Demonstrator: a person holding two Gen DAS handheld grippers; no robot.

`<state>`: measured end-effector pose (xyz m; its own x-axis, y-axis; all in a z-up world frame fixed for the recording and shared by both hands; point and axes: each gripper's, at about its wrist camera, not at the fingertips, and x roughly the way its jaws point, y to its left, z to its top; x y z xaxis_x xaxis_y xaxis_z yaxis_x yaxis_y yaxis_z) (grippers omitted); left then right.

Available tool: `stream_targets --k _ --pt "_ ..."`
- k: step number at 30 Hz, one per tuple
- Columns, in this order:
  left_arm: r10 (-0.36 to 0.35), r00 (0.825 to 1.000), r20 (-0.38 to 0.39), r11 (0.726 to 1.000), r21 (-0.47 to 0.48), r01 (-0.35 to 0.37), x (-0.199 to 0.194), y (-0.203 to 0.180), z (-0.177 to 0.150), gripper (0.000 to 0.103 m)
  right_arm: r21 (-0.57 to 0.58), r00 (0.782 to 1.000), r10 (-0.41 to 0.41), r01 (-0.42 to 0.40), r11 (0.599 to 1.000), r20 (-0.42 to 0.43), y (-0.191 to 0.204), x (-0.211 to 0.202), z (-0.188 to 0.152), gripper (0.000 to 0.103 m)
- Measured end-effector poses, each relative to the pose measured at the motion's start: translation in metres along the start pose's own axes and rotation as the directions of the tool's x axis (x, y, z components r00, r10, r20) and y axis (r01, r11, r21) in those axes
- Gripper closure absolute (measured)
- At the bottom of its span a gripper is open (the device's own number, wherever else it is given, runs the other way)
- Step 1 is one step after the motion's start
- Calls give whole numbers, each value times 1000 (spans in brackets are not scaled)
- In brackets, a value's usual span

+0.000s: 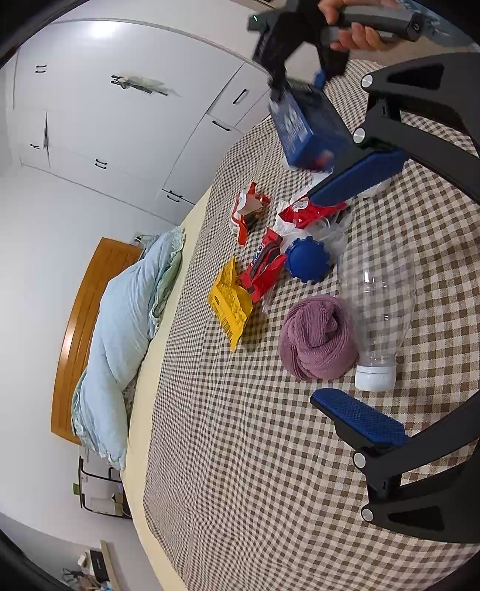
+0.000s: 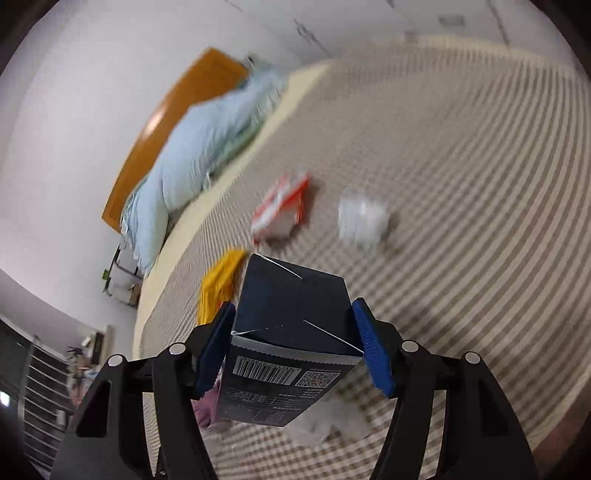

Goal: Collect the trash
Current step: 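Close the right tool on the blue milk carton, then lift the milk carton with the right tool while the left tool grasps a clear plastic container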

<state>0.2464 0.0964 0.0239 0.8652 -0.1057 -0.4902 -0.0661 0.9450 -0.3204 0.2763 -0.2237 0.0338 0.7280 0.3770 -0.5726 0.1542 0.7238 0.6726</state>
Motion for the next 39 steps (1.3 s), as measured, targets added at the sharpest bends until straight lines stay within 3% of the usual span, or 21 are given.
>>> stream_targets --k 3,6,8,11,13,15,16,18,30,35,39 --pt "2 1000 -2 1000 3 -2 0 -1 -1 7 -141 987 -93 111 984 128 14 -26 1 40" --pt "-1 1000 -1 1000 1 1 0 -2 -2 7 -312 948 -176 257 915 264 31 -42 -10 40" --pt "2 1000 3 1000 4 -2 -1 -2 -2 7 -424 914 -210 352 834 346 42 -45 -28 40" --pt "4 1000 4 1000 3 -4 -3 -2 -3 7 -589 874 -225 462 663 431 52 -35 -66 40" --pt "5 1000 3 1000 0 -5 -3 -1 -3 7 -686 866 -227 492 536 445 50 -21 -95 40" --pt "6 1000 3 1000 0 -6 -3 -1 -3 7 -734 873 -247 487 473 420 41 -4 -113 40" --pt "7 1000 3 1000 2 -7 -4 0 -3 7 -746 876 -258 482 461 407 36 3 -118 40" --pt "10 1000 5 1000 2 -11 -4 0 -3 7 -754 874 -231 486 442 427 32 3 -124 40" --pt "29 1000 -12 1000 4 -29 -6 5 -2 7 -774 931 -217 365 518 294 22 -32 -145 40" --pt "51 998 -39 998 35 -50 -4 3 -5 7 -773 940 -239 337 537 243 16 -39 -157 42" --pt "98 992 -76 993 72 -93 4 2 -10 7 -779 939 -228 342 526 259 10 -44 -173 42"
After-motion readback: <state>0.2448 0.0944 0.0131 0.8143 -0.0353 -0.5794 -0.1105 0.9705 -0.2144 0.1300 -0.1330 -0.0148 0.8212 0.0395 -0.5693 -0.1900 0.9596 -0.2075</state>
